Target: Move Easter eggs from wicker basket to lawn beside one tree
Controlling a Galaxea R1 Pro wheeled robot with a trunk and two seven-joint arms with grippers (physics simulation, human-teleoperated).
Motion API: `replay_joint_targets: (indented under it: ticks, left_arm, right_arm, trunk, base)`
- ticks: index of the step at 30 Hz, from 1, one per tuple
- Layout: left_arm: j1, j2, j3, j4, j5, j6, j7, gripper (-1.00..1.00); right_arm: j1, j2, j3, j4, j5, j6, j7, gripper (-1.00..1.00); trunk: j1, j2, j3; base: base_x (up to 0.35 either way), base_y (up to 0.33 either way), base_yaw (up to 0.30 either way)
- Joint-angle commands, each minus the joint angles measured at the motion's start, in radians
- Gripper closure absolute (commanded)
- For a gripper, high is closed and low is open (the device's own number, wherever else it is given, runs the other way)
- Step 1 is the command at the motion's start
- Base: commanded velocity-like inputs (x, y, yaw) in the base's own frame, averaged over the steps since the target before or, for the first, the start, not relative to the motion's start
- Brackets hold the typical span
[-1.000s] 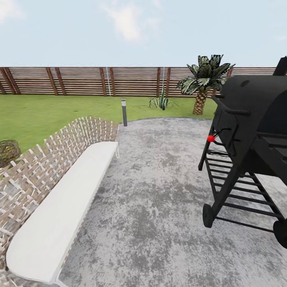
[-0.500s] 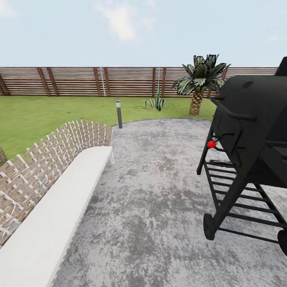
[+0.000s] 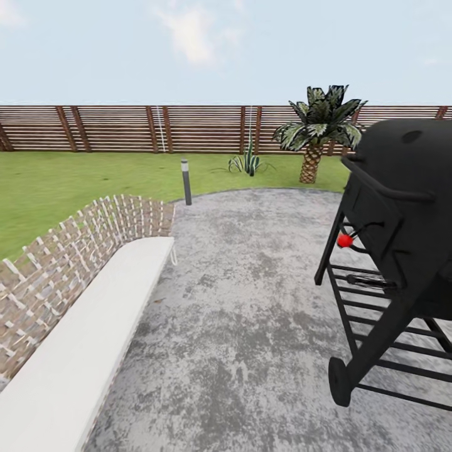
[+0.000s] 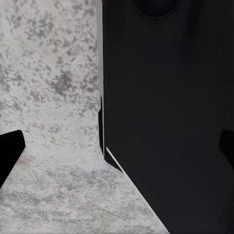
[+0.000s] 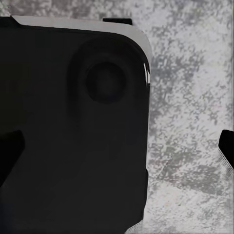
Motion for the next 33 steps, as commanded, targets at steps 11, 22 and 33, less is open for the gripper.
replay_joint_targets:
  ticks: [11, 22, 33]
  left_arm:
    - [0.000, 0.000, 0.001, 0.000, 0.001, -0.001, -0.001, -1.00]
    - [0.000, 0.000, 0.001, 0.000, 0.001, -0.001, -0.001, -1.00]
    - [0.000, 0.000, 0.001, 0.000, 0.001, -0.001, -0.001, -1.00]
  right_arm:
    - [-0.001, 0.000, 0.000, 0.001, 0.000, -0.003, 0.000, -1.00]
    - [-0.001, 0.000, 0.000, 0.001, 0.000, -0.003, 0.000, -1.00]
    - [-0.001, 0.000, 0.000, 0.002, 0.000, -0.003, 0.000, -1.00]
  trunk:
    - [0.001, 0.000, -0.001]
    - [0.001, 0.000, -0.001]
    - [0.001, 0.000, -0.001]
  base:
    - [0.328, 0.000, -0.007]
    - [0.328, 0.000, -0.066]
    - [0.328, 0.000, 0.000]
